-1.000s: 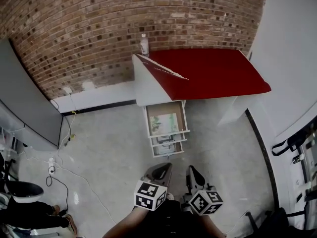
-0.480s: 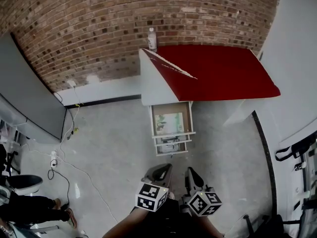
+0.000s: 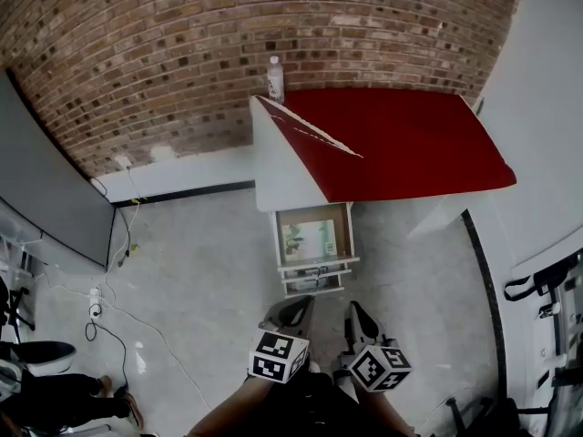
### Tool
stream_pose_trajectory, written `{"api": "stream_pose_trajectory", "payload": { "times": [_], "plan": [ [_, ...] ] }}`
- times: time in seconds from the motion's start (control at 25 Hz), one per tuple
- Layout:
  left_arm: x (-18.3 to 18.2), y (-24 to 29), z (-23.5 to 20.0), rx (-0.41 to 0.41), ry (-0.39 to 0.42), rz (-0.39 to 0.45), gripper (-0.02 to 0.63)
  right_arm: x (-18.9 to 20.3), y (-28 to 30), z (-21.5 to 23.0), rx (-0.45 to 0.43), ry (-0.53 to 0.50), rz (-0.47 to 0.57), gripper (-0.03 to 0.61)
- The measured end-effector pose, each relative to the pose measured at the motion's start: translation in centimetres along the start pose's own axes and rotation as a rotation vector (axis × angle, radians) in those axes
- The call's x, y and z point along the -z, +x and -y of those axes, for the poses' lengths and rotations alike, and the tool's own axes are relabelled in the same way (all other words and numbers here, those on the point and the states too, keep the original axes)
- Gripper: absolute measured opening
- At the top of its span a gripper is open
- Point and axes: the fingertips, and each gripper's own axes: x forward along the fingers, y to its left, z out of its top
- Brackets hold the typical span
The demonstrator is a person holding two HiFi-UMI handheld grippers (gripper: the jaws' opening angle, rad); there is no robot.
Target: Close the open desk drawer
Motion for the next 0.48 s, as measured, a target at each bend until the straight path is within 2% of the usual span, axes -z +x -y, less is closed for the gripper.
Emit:
{"api": "stream_pose_trajectory", "payload": {
  "times": [0.28,0.48],
  "plan": [
    [-2.7,3.2,-1.9,0.053,0.013,0.018,0.009,-1.5,3.5,0.5,0.018,0.013,0.017,0.006],
    [-3.2,4.8,-3.3,0.115,-0.043,0.03,0.009,-2.2,6.0,1.1,-0.001,0.046,0.034,0.006]
  ]
}}
